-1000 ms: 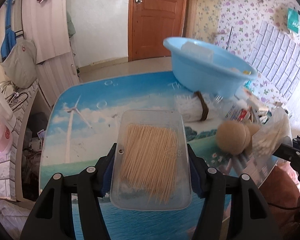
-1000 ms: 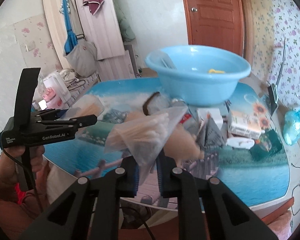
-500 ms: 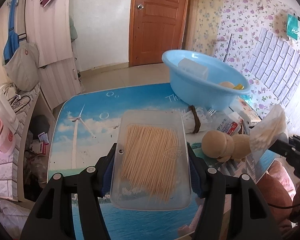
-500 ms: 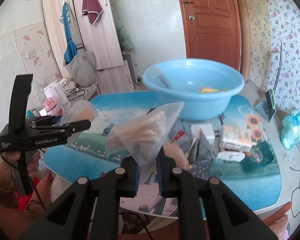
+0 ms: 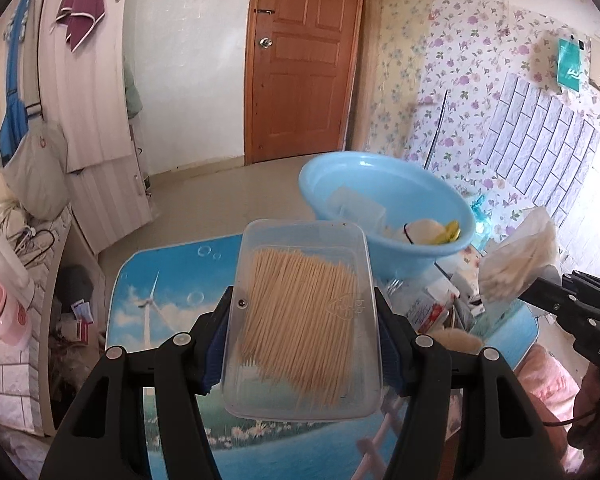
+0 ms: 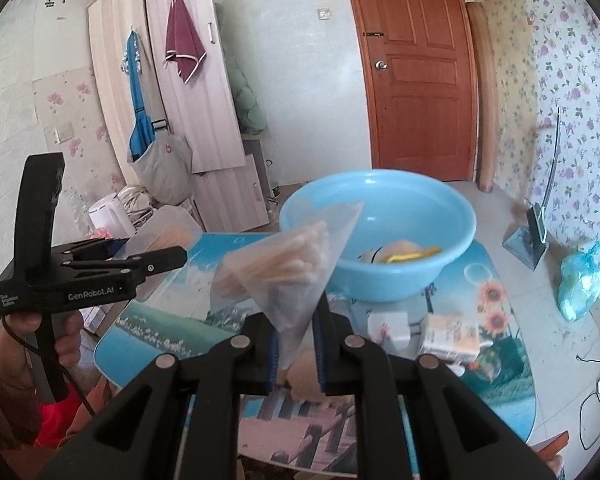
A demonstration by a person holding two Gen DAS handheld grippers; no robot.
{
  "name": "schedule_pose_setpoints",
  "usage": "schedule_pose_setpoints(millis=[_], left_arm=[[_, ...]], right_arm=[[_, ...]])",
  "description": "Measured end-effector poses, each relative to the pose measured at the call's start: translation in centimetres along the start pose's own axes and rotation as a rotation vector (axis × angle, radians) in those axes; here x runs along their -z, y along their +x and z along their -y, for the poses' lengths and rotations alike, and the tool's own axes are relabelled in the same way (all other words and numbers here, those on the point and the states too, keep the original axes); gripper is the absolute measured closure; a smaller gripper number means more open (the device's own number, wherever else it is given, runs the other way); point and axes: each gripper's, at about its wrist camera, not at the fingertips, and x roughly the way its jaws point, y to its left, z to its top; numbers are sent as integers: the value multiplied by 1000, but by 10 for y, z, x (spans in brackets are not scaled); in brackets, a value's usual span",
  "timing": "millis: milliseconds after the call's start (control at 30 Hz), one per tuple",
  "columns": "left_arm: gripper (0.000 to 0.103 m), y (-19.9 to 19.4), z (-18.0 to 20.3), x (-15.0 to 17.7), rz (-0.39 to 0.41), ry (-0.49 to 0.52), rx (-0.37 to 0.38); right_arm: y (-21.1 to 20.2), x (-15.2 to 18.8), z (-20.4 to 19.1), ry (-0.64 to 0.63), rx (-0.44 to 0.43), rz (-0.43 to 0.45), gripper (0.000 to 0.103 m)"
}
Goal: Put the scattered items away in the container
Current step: 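Lift the toothpick box and swab bag toward the basin with both tools, then lower both items into the basin and open both tools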
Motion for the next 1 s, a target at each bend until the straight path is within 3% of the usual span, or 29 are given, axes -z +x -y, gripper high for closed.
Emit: schedule_pose_setpoints(millis=[567, 1000], left_arm=[[42, 41, 30, -36, -29, 41, 5], [42, 74, 60, -73, -19, 89, 49]], right_arm=[[37, -16, 53, 63, 26, 9, 89], [75, -37, 86, 85, 34, 7, 89]])
